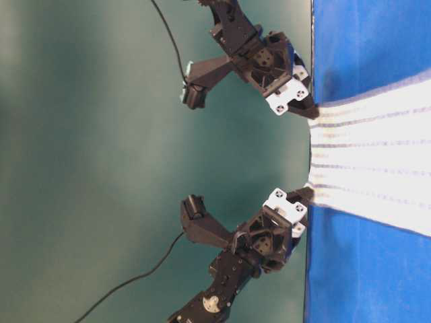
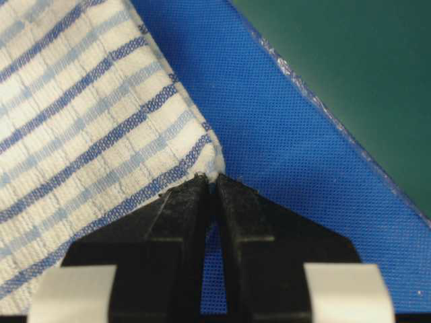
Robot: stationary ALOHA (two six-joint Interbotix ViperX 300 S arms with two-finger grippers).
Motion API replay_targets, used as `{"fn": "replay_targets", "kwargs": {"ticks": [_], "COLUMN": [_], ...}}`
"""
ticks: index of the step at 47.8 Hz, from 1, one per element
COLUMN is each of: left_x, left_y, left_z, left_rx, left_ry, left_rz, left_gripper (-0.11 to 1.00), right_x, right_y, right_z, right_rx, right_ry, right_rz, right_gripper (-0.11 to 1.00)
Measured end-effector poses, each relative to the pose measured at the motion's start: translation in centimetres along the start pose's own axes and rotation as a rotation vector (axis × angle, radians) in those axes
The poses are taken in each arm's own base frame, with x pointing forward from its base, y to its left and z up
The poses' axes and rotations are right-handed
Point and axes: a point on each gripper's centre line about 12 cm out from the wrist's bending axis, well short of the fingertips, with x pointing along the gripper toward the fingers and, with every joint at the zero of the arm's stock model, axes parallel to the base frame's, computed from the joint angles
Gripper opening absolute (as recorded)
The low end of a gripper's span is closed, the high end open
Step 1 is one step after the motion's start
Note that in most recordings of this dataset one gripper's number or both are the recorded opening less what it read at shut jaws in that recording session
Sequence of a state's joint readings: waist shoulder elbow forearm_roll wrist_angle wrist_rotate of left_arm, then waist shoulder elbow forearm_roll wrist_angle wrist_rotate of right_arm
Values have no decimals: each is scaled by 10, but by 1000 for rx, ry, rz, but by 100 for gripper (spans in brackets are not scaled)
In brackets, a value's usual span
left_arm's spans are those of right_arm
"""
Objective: Fold the blue towel.
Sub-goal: 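Fold the top end down toward the bottom end with both grippers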
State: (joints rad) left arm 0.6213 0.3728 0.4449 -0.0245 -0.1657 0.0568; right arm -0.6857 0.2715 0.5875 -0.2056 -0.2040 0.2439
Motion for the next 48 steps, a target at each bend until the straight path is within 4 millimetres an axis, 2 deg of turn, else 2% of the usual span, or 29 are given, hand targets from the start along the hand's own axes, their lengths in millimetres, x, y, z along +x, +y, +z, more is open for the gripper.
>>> {"fn": "replay_targets", "kwargs": {"ticks": [4, 11, 18, 39, 48], "left_x": [-8, -24, -40, -107, -124], "left_y": [-8, -27, -51, -145, -177], "left_z": [3, 1, -8, -42, -60], "left_rx": [11, 40, 75, 223, 274], "left_ry": [-5, -3, 9, 25, 46], "left_rz": [-15, -49, -94, -306, -385], "left_gripper": [3, 3, 3, 3, 3], "right_x": [-9, -31, -51, -105, -120], "right_y": [5, 26, 50, 133, 166], "right_z": [4, 8, 2, -45, -63], "right_rx": [-1, -19, -41, -99, -129], "right_ry": [-12, -25, -29, 25, 53], "right_rz": [7, 43, 92, 288, 370], "right_gripper": [6, 6, 6, 6, 6]}}
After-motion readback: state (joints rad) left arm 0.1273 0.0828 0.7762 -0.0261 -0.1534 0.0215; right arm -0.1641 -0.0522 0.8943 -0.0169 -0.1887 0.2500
